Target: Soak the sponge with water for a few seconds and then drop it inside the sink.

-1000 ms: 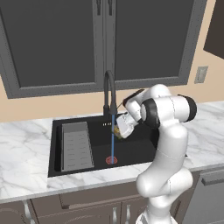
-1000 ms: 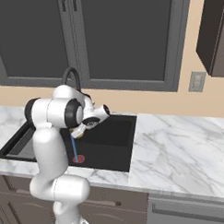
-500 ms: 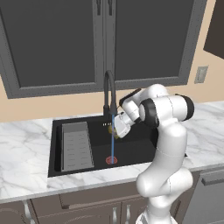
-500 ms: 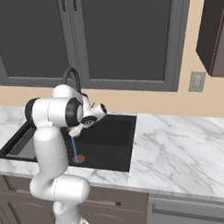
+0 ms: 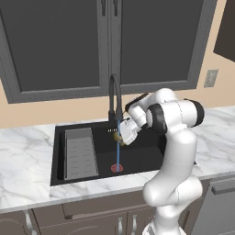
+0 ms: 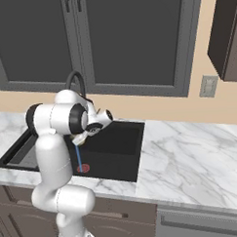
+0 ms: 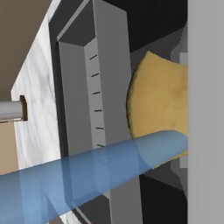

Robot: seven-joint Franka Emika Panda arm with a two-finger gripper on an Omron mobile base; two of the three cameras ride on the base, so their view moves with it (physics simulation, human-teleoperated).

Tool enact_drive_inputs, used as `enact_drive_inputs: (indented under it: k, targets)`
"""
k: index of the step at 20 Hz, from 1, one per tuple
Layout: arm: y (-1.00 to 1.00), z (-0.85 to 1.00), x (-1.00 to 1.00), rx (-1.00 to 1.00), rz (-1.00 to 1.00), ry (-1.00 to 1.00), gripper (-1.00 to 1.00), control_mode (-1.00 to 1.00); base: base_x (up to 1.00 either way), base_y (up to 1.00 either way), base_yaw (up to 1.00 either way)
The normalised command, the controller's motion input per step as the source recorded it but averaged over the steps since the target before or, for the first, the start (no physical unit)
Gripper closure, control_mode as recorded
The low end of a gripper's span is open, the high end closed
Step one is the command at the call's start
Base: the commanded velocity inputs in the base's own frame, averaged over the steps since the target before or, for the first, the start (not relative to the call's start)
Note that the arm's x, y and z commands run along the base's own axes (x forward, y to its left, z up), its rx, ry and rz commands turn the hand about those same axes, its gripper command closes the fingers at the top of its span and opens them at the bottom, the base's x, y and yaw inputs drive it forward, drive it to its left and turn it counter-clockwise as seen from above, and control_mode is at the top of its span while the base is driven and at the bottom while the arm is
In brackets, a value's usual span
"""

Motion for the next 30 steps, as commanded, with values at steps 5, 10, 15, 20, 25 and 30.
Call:
enact_drive_inputs:
  k: [5,10,15,20,25,30]
  targets:
    - [0.00,0.00,-0.25,0.00,0.00,-0.02,1.00,-1.00,0.00,0.00,0.00]
    - [0.00,0.00,0.00,0.00,0.00,0.00,1.00,-1.00,0.00,0.00,0.00]
    - [0.00,0.00,0.00,0.00,0.00,0.00,1.00,-1.00,0.00,0.00,0.00]
    - [-0.04,0.00,-0.19,0.00,-0.03,-0.01,1.00,-1.00,0.00,0.00,0.00]
    - [-0.21,0.00,-0.29,0.00,-0.08,-0.02,1.00,-1.00,0.00,0.00,0.00]
    - [-0.26,0.02,-0.31,0.00,-0.11,0.00,1.00,-1.00,0.00,0.00,0.00]
